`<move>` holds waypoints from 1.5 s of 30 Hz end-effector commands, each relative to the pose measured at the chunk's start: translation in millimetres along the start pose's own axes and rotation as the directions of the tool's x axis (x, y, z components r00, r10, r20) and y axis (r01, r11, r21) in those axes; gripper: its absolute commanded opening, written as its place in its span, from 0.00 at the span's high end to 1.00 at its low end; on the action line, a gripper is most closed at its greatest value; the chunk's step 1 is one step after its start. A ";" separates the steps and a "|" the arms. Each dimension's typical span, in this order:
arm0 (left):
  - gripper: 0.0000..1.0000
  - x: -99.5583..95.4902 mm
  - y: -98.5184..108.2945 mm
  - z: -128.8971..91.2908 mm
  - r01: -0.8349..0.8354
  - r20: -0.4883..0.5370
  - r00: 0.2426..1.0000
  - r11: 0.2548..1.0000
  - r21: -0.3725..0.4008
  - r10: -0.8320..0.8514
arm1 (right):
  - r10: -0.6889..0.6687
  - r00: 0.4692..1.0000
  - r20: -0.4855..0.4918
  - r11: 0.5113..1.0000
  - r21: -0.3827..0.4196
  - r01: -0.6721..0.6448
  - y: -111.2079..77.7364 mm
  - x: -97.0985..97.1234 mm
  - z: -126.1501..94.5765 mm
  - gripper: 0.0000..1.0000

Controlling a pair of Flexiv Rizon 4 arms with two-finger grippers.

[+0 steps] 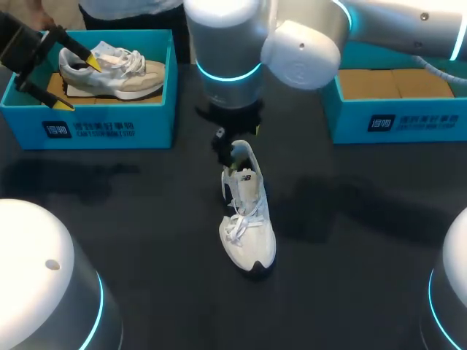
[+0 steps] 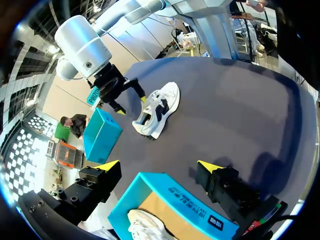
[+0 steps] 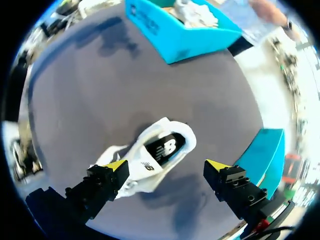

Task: Take the shoe out of the shoebox, open the shoe tongue, remove and reinsert the insole, then place the shoe into the shoebox

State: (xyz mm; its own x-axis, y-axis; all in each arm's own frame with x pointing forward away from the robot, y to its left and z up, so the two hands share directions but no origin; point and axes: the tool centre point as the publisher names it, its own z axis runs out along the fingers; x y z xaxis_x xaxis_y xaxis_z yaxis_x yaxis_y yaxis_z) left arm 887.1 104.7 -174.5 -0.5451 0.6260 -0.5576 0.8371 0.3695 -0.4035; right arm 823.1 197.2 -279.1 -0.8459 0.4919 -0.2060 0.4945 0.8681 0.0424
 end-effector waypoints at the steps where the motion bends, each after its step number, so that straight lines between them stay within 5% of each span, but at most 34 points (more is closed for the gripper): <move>1: 0.00 0.2 -0.5 -0.6 0.000 -0.003 1.000 1.000 -0.002 0.000 | -0.108 0.994 -0.008 0.994 0.031 0.108 1.1 -11.7 4.0 0.00; 14: 0.00 0.2 -0.5 -0.6 0.000 -0.003 1.000 1.000 -0.002 0.000 | -0.283 0.959 0.022 0.959 0.026 0.283 22.5 -44.1 28.2 0.00; 25: 0.00 0.2 -0.5 -0.6 0.000 -0.003 1.000 1.000 -0.002 0.000 | -0.358 0.934 0.006 0.933 0.032 0.358 39.0 -47.7 61.5 0.00; 45: 0.00 0.2 -0.5 -0.6 0.000 -0.003 1.000 1.000 -0.002 0.000 | -0.438 0.899 0.002 0.899 0.038 0.437 33.0 -59.8 104.0 0.05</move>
State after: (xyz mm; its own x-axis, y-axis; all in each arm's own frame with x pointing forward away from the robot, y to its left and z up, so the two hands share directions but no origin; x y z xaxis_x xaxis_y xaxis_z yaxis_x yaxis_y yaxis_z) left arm 887.2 104.7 -174.4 -0.5451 0.6260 -0.5576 0.8371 0.3695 -0.4035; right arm 908.9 189.5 -363.9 -0.9759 0.0612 -0.2093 0.0821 0.9923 -0.0927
